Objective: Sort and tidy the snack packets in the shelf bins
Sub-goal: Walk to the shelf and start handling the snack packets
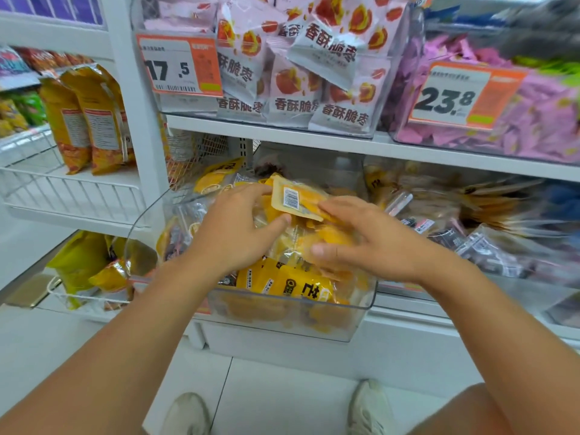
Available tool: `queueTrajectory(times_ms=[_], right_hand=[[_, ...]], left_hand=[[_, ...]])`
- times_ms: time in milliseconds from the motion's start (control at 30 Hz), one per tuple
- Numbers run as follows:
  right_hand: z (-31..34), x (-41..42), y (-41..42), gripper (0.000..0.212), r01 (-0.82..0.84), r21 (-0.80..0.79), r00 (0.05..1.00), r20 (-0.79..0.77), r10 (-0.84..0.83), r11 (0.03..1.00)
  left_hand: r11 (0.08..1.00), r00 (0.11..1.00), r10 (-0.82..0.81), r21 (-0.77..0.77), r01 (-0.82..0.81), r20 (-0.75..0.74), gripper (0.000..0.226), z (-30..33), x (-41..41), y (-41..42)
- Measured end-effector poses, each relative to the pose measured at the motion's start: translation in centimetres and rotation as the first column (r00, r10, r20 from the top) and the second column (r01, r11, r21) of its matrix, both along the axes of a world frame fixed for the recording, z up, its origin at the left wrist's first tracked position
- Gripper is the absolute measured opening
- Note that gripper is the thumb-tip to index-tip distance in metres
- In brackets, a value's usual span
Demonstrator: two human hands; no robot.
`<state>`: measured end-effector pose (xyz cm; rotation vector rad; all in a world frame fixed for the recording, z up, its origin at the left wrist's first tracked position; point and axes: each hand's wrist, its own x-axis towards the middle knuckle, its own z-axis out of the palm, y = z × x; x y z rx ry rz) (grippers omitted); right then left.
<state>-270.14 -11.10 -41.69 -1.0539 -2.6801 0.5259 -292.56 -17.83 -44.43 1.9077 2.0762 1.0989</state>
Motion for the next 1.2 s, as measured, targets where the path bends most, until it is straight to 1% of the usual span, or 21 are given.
queueTrajectory(times_ms=[33, 100, 200, 233, 267, 300, 333, 367, 400, 500, 667, 733, 767, 833, 867, 933, 1000, 1033, 1100, 1133, 1200], right_hand=[[-0.1, 0.2, -0.2, 0.101, -0.015, -0.023, 0.999, 0.031, 0.016, 1.0], [0.2, 0.5, -0.4, 0.115, -0.032, -0.013, 0.996, 0.078, 0.033, 0.999], [0.6, 0.3, -0.7, 0.127, -0.059, -0.018, 0.975, 0.213, 0.061, 0.998], [0.6, 0.2, -0.6, 0.123, -0.046, 0.005, 0.97, 0.239, 0.044, 0.999], [0.7, 0.1, -0.5, 0.109, -0.028, 0.044, 0.976, 0.216, 0.018, 0.999], [0.7, 0.0, -0.3, 0.089, -0.005, 0.084, 0.987, 0.163, -0.008, 0.996], [0.9, -0.2, -0.2, 0.07, 0.013, 0.118, 0.993, 0.115, -0.026, 0.993], [1.0, -0.5, -0.3, 0.056, 0.027, 0.159, 0.994, 0.102, -0.044, 0.987], [0.9, -1.1, -0.6, 0.047, 0.033, 0.21, 0.99, 0.125, -0.06, 0.977], [-0.3, -3.1, -1.8, 0.038, 0.073, 0.361, 0.964, 0.212, -0.158, 0.93], [-0.2, -4.0, -1.2, 0.027, 0.176, 0.494, 0.952, 0.134, -0.275, 0.851], [-0.2, -3.8, -0.7, 0.023, 0.188, 0.517, 0.955, 0.104, -0.279, 0.835], [-0.2, -3.6, -0.5, 0.018, 0.207, 0.516, 0.962, 0.048, -0.269, 0.831], [0.1, -2.6, -0.1, 0.007, 0.254, 0.478, 0.967, -0.121, -0.223, 0.841], [0.2, -1.8, 0.0, 0.005, 0.263, 0.443, 0.96, -0.206, -0.188, 0.857], [0.3, 0.0, -0.6, 0.011, 0.25, 0.376, 0.927, -0.36, -0.108, 0.892], [0.5, 1.5, -2.0, 0.023, 0.239, 0.322, 0.87, -0.49, -0.055, 0.916], [0.5, 2.2, -2.3, 0.03, 0.246, 0.273, 0.827, -0.559, -0.054, 0.93], [0.7, 3.4, -2.2, 0.038, 0.205, 0.054, 0.693, -0.713, -0.105, 0.977], [0.8, 3.9, -2.0, 0.035, 0.145, -0.067, 0.609, -0.78, -0.143, 0.987], [1.1, 4.9, -1.9, 0.027, 0.009, -0.265, 0.454, -0.858, -0.24, 0.964]], left_hand=[[1.0, 0.998, 0.016, 0.026, -0.017, 0.055, 0.051, -0.1, 0.4, 0.0], [0.998, 0.995, 0.028, 0.054, -0.034, 0.095, 0.049, -0.2, 0.9, -0.3], [0.998, 0.998, 0.037, 0.045, -0.04, 0.06, 0.064, -0.6, 1.3, -0.9], [0.998, 0.998, 0.041, 0.043, -0.043, 0.049, 0.07, -0.7, 1.4, -1.0], [0.998, 0.999, 0.037, 0.039, -0.038, 0.029, 0.075, -0.7, 1.5, -1.1], [0.999, 1.0, 0.023, 0.032, -0.023, -0.002, 0.076, -0.7, 1.6, -1.1], [1.0, 0.999, 0.008, 0.021, -0.007, -0.032, 0.073, -0.6, 1.8, -1.1], [1.0, 0.998, 0.0, 0.008, 0.001, -0.058, 0.07, -0.6, 1.9, -1.0], [1.0, 0.997, 0.001, -0.003, -0.001, -0.083, 0.067, -0.5, 2.0, -1.0], [1.0, 0.985, 0.019, -0.014, -0.021, -0.169, 0.06, -0.6, 2.1, -0.8], [1.0, 0.98, -0.023, -0.005, 0.022, -0.199, 0.062, -0.7, 1.9, -0.8], [0.998, 0.982, -0.053, 0.016, 0.057, -0.181, 0.067, -0.8, 1.8, -0.9], [0.997, 0.984, -0.063, 0.033, 0.069, -0.165, 0.072, -0.8, 1.8, -0.9], [0.996, 0.993, -0.068, 0.051, 0.073, -0.099, 0.089, -0.7, 2.0, -1.0], [0.997, 0.997, -0.059, 0.056, 0.062, -0.058, 0.096, -0.7, 2.0, -1.0], [0.998, 0.999, -0.019, 0.062, 0.022, -0.047, 0.103, -0.6, 2.0, -0.7], [0.998, 0.997, 0.002, 0.069, 0.003, -0.072, 0.108, -0.3, 2.1, -0.5], [0.997, 0.998, 0.0, 0.075, 0.005, -0.067, 0.111, -0.1, 2.2, -0.4], [0.996, 1.0, -0.013, 0.084, 0.014, -0.009, 0.115, 0.3, 2.6, -0.5], [0.996, 0.999, -0.029, 0.087, 0.025, 0.044, 0.116, 0.6, 2.9, -0.6], [0.99, 0.978, -0.094, 0.118, 0.072, 0.188, 0.115, 1.0, 3.8, -0.7]])
